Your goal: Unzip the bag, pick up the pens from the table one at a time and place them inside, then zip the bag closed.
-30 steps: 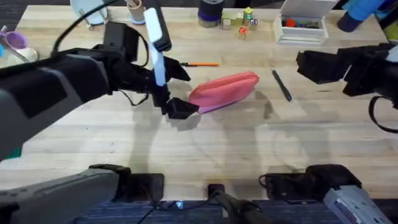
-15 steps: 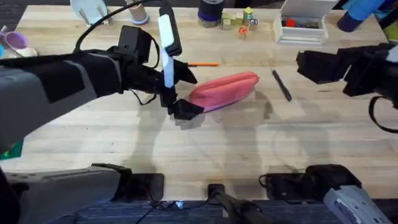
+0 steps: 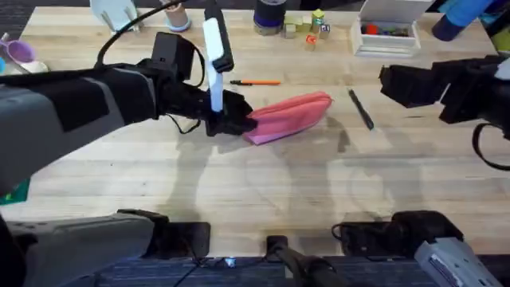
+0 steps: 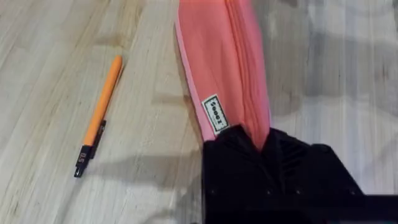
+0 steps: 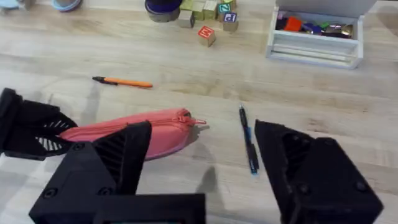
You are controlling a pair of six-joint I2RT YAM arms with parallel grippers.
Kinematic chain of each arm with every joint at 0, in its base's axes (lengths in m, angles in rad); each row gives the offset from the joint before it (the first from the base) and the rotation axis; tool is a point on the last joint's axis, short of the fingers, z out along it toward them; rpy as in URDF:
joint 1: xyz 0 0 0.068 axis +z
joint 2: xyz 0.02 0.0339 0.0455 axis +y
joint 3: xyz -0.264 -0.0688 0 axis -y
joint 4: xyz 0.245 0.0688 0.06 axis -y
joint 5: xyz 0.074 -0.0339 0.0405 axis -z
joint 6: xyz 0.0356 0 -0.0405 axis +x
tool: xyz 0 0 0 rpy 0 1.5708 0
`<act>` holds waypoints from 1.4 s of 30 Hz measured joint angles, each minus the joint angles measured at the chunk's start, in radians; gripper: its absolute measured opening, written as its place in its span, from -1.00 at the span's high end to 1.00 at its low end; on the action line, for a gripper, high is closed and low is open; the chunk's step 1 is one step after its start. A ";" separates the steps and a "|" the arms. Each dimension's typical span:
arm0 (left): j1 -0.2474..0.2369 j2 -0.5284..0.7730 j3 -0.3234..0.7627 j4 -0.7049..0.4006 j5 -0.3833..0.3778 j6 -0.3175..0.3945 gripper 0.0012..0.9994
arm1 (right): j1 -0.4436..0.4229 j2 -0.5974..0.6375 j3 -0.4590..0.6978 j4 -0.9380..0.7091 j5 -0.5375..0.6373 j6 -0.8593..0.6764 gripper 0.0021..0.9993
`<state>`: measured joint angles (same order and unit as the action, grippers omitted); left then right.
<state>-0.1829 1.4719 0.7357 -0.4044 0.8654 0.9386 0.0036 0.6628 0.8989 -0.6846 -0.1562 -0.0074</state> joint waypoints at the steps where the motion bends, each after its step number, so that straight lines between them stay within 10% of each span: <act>1: 0.000 0.000 0.000 0.001 0.000 0.000 0.92 | 0.000 0.000 0.000 0.000 -0.005 0.000 -0.99; 12: 0.000 0.000 0.000 0.001 -0.001 0.000 0.92 | 0.000 0.095 0.043 -0.037 -0.107 -0.037 -0.99; 31: 0.000 0.000 0.000 0.001 -0.001 0.000 0.92 | 0.000 0.632 0.511 -0.445 -0.158 -0.231 -0.99; 42: 0.000 0.000 0.000 0.001 -0.001 0.000 0.92 | -0.002 0.664 0.516 -0.362 0.083 -0.256 -0.99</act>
<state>-0.1829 1.4719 0.7357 -0.4034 0.8646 0.9386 0.0013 1.3270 1.4147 -1.0468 -0.0728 -0.2639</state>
